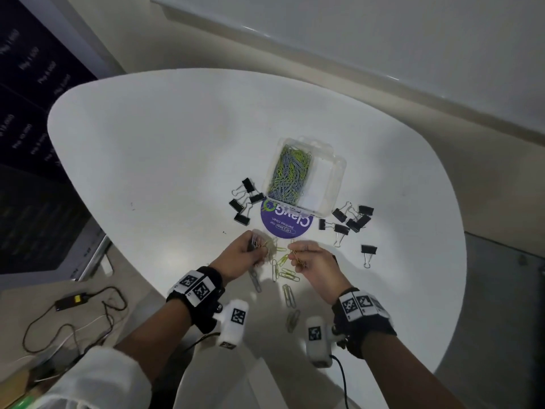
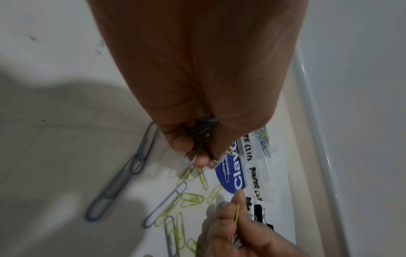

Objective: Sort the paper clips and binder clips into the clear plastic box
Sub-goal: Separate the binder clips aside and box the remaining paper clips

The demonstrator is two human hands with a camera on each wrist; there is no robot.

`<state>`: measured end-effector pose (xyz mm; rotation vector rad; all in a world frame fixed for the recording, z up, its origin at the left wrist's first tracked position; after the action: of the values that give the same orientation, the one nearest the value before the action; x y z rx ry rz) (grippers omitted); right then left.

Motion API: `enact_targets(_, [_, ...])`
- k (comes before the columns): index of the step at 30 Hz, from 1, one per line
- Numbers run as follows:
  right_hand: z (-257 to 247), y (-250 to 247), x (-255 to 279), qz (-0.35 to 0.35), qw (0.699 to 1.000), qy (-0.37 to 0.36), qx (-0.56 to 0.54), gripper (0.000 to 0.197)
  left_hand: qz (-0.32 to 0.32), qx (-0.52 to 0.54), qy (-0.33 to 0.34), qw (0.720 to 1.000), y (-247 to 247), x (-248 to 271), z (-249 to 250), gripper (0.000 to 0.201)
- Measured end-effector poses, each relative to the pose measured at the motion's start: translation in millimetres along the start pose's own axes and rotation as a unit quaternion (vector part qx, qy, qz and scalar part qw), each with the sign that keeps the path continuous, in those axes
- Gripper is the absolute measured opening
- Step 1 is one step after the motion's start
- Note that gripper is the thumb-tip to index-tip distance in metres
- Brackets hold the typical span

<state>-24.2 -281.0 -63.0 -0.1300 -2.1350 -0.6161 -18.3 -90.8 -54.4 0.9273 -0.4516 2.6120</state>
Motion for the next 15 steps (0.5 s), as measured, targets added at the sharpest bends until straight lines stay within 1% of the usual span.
enact_targets(2, [-0.1,0.6,1.8,0.02,0.999,0.025,-0.042,0.017,-0.024,0.066,-0.027,0.997,3.3,1.5,2.2,0.015])
enact_targets(4, [-1.3,-0.2,3.4,0.024,0.999,0.028,-0.038,0.009,-0.046,0.098,-0.044,0.993,5.6,3.7,4.7,0.025])
enact_targets(6, [-5.0,0.3,6.5,0.022,1.0,0.016,0.011,0.015,-0.066,0.117,-0.058,0.989,7.4,6.6,6.7,0.035])
enact_targets(8, [-7.4,0.3,9.4,0.011,0.992,-0.022,0.125,0.022,-0.081,0.146,-0.074,0.983,9.1,9.9,8.9,0.041])
enact_targets(9, [-7.8,0.5,10.9,0.003,0.978,-0.055,0.201,0.025,-0.085,0.167,-0.087,0.978,10.1,11.1,8.7,0.042])
enact_targets(10, [-6.4,0.6,11.4,-0.005,0.959,-0.089,0.269,0.025,-0.086,0.192,-0.1,0.973,11.0,12.0,8.1,0.038])
enact_targets(12, [-1.4,1.2,10.3,-0.025,0.918,-0.128,0.375,0.032,-0.083,0.226,-0.126,0.962,10.8,12.7,5.6,0.023])
enact_targets(13, [1.6,1.4,8.6,-0.04,0.891,-0.146,0.429,0.037,-0.082,0.233,-0.133,0.96,10.0,13.2,5.2,0.018])
enact_targets(14, [4.8,1.2,6.2,-0.052,0.858,-0.17,0.483,0.037,-0.081,0.236,-0.135,0.959,9.1,13.7,6.5,0.016])
enact_targets(15, [6.5,1.7,4.9,-0.059,0.826,-0.201,0.523,0.032,-0.08,0.234,-0.136,0.959,8.0,13.1,7.0,0.016])
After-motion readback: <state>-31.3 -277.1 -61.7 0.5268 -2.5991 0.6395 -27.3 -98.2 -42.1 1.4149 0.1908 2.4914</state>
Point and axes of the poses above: each hand's wrist, its own x-axis away from the middle knuckle, its own y-axis out of the palm, z = x × y, the point moved 4 cm from there along -x, towards the middle knuckle, and after that the axes turned 15 degrees about -x, right-handed, at the moved point
